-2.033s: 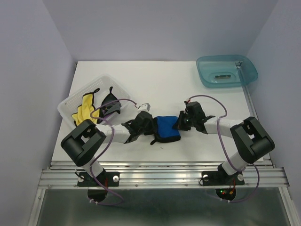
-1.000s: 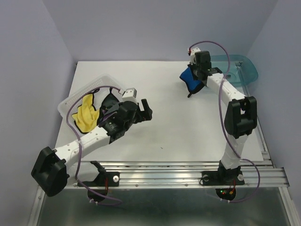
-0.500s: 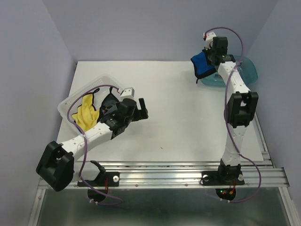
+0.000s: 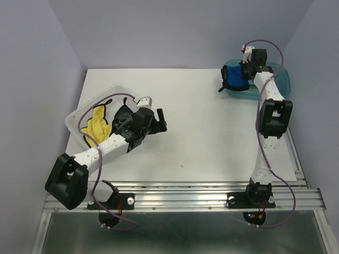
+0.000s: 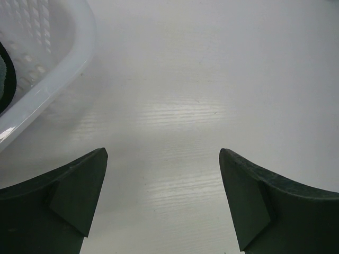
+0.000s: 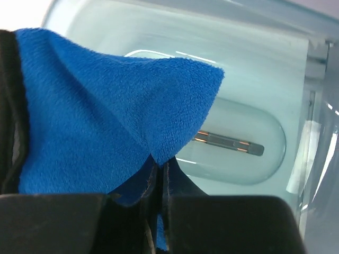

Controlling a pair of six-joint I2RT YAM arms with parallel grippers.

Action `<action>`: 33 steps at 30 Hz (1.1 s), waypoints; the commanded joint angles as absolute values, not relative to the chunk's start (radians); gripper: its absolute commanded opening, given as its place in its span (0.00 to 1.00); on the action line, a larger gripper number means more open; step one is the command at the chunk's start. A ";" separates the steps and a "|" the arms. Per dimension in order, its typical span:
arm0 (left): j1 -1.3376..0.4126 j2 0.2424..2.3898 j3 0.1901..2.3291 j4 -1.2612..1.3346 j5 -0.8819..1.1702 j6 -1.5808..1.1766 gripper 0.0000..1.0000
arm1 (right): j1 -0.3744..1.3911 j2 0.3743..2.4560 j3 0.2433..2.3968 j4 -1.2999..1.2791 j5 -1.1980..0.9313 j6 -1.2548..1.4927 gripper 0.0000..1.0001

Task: Fold and stack the towels
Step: Neatly place the folded towel into the bin

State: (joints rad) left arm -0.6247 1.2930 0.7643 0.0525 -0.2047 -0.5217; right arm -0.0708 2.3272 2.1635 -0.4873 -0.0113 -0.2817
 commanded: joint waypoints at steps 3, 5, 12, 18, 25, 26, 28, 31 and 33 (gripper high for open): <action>-0.615 1.315 0.822 0.087 -0.189 -0.500 0.99 | -0.112 2.341 2.171 -0.437 -0.051 -0.241 0.01; -0.614 1.324 0.825 0.087 -0.186 -0.500 0.99 | -0.123 2.361 2.174 -0.434 -0.054 -0.230 0.01; -0.612 1.342 0.834 0.086 -0.178 -0.500 0.99 | -0.152 2.411 2.181 -0.425 -0.075 -0.198 0.01; -0.609 1.342 0.836 0.086 -0.176 -0.499 0.99 | -0.163 2.439 2.180 -0.402 -0.051 -0.161 0.01; -0.606 1.341 0.838 0.086 -0.173 -0.502 0.99 | -0.179 2.448 2.178 -0.391 -0.006 -0.060 0.01; -0.606 1.342 0.839 0.086 -0.173 -0.500 0.99 | -0.183 2.448 2.178 -0.390 0.021 -0.040 0.01; -0.606 1.342 0.838 0.084 -0.172 -0.502 0.99 | -0.190 2.447 2.180 -0.391 0.031 -0.002 0.01; -0.604 1.339 0.838 0.087 -0.169 -0.503 0.99 | -0.202 2.447 2.177 -0.385 0.037 0.058 0.03; -0.604 1.338 0.836 0.086 -0.166 -0.502 0.99 | -0.204 2.442 2.168 -0.385 0.038 0.074 0.06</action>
State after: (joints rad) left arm -0.6128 1.3491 0.7879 0.0628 -0.1692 -0.5190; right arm -0.1883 2.4439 2.1632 -0.4374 0.0093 -0.0051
